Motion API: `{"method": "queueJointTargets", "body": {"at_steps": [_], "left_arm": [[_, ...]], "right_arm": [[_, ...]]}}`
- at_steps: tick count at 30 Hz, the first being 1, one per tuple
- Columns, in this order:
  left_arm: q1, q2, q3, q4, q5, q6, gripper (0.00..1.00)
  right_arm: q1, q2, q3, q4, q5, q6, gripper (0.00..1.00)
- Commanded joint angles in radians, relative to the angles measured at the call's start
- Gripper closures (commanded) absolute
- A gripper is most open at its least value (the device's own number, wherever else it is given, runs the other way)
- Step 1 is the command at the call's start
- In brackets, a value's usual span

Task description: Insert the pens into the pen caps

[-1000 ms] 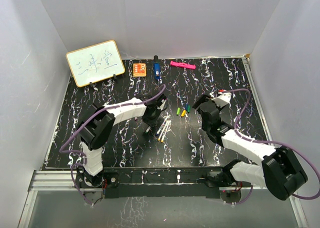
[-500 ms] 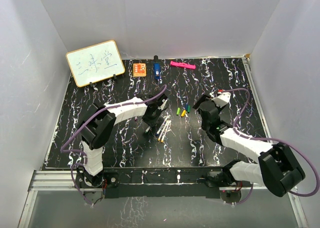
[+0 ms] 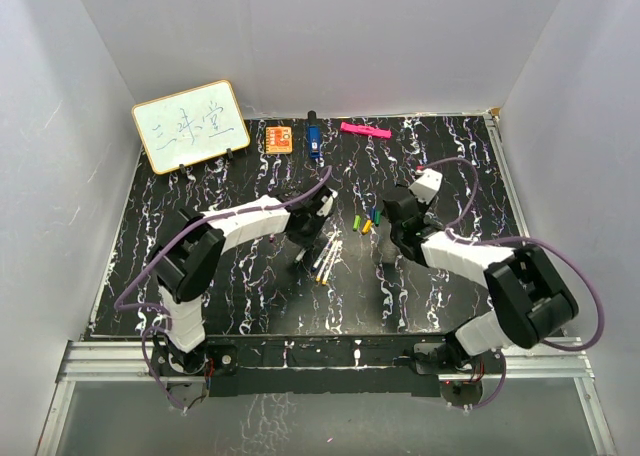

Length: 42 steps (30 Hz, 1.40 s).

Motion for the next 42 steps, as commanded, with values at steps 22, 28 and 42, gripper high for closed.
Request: {"method": "queueJointTargets", "body": {"at_steps": [22,28,42], "left_arm": [[-0.001,-0.170,-0.010,0.061,0.054,0.024,1.00],[-0.001,-0.166,-0.014,0.060,0.054,0.023,1.00],[-0.001,-0.169,-0.015,0.060,0.045,0.026,1.00]], "right_arm": [[-0.050,0.279,0.250,-0.176,-0.216,0.014,0.58],[-0.051,0.303,0.272,-0.176,-0.221,0.019,0.56],[-0.050,0.361,0.302,-0.191,-0.266,0.029,0.56]]}}
